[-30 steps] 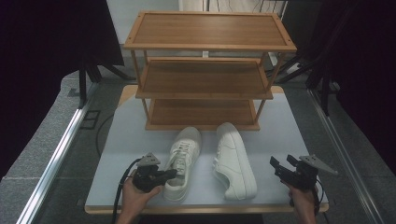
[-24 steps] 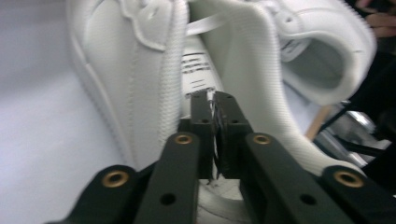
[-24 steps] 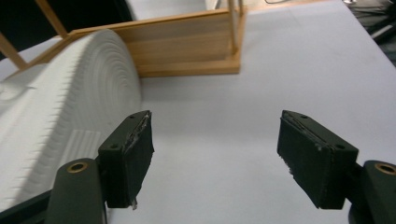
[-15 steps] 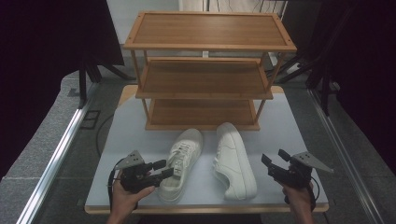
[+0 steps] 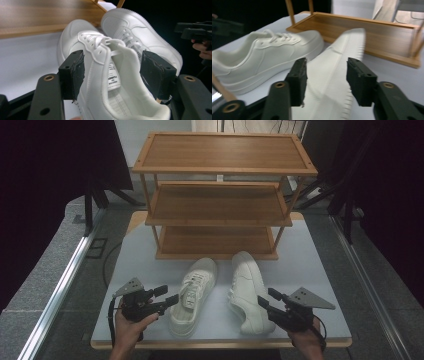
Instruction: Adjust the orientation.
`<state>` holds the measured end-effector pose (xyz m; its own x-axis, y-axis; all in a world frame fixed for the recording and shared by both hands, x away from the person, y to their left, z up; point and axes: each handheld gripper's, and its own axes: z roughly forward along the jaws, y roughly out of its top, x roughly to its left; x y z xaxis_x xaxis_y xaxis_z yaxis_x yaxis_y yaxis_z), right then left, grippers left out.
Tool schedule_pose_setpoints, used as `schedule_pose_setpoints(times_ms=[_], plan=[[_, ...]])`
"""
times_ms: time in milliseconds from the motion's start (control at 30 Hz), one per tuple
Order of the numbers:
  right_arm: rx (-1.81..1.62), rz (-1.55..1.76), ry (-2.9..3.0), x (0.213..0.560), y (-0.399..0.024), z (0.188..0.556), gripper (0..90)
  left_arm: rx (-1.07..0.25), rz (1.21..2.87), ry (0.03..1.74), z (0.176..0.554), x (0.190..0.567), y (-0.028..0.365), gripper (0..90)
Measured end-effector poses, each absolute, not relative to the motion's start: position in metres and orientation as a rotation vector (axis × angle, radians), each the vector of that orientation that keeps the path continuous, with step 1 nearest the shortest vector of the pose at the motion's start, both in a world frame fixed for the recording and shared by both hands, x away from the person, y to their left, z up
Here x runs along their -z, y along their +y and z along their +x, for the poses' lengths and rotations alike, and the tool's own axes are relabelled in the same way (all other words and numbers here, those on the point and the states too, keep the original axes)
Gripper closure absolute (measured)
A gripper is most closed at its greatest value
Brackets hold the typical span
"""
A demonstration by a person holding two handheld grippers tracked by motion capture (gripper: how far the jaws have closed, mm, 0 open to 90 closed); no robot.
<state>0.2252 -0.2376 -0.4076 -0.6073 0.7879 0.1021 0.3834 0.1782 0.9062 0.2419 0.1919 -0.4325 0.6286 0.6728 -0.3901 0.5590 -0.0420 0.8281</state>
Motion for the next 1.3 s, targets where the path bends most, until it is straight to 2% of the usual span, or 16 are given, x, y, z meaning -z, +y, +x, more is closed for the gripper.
schedule_pose_setpoints(times_ms=[100,333,433,767,833,1300], plan=[[-1.439,1.064,2.12,0.408,-0.226,0.224,60.4,-0.129,1.721,1.021,0.243,0.432,0.19,35.7],[-1.371,0.951,2.303,0.424,-0.197,0.216,83.3,-0.147,1.716,1.027,0.246,0.428,0.189,35.8],[-1.324,0.933,2.369,0.432,-0.189,0.217,89.0,-0.153,1.698,1.051,0.245,0.429,0.192,36.4],[-1.273,0.951,2.413,0.44,-0.189,0.223,89.8,-0.145,1.574,1.115,0.246,0.431,0.209,38.1],[-1.29,0.961,2.409,0.439,-0.192,0.223,89.7,-0.181,1.583,1.121,0.244,0.429,0.21,38.1],[-1.501,1.107,2.27,0.429,-0.245,0.235,89.7,-0.158,1.609,1.12,0.246,0.433,0.206,38.1]])
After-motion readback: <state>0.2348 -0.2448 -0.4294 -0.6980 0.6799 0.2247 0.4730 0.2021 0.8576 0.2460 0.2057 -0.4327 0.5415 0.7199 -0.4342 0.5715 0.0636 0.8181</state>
